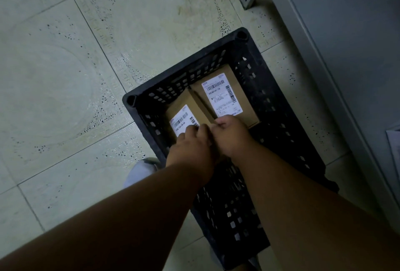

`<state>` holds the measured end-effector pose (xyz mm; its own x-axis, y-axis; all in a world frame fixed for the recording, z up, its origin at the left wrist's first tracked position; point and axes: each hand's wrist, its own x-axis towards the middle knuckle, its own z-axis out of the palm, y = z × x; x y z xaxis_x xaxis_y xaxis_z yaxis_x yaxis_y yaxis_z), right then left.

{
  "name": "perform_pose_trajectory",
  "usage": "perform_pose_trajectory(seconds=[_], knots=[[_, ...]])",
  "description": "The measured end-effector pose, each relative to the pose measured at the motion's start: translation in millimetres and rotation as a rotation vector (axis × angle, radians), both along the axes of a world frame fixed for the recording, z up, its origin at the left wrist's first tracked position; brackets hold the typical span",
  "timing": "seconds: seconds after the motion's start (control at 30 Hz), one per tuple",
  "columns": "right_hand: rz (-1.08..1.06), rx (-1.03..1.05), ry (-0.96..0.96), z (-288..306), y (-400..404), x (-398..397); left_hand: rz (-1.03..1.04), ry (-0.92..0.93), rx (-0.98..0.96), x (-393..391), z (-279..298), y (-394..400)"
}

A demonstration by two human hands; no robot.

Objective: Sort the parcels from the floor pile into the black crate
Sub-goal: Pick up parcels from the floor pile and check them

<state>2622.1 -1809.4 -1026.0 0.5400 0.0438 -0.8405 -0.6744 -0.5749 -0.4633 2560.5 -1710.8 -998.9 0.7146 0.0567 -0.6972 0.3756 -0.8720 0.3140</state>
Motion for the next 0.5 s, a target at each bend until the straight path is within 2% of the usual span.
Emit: perform_pose_trajectory(seconds=[0.17, 0.3, 0.4, 0.5], knots=[[-0.039, -0.180, -0.178, -31, 10, 0, -0.138, 0.020, 0.068, 6, -27, 1], [-0.032, -0.291, -0.208, -43, 22, -9, -0.179, 0.035, 0.147, 3, -37, -1], [0.054, -0.354, -0.190, -45, 25, -9, -0.210, 0.187, 0.132, 4, -41, 1], [0.153, -0.307, -0.181, -43, 23, -7, -0.169, 0.322, 0.103, 11, -46, 1]])
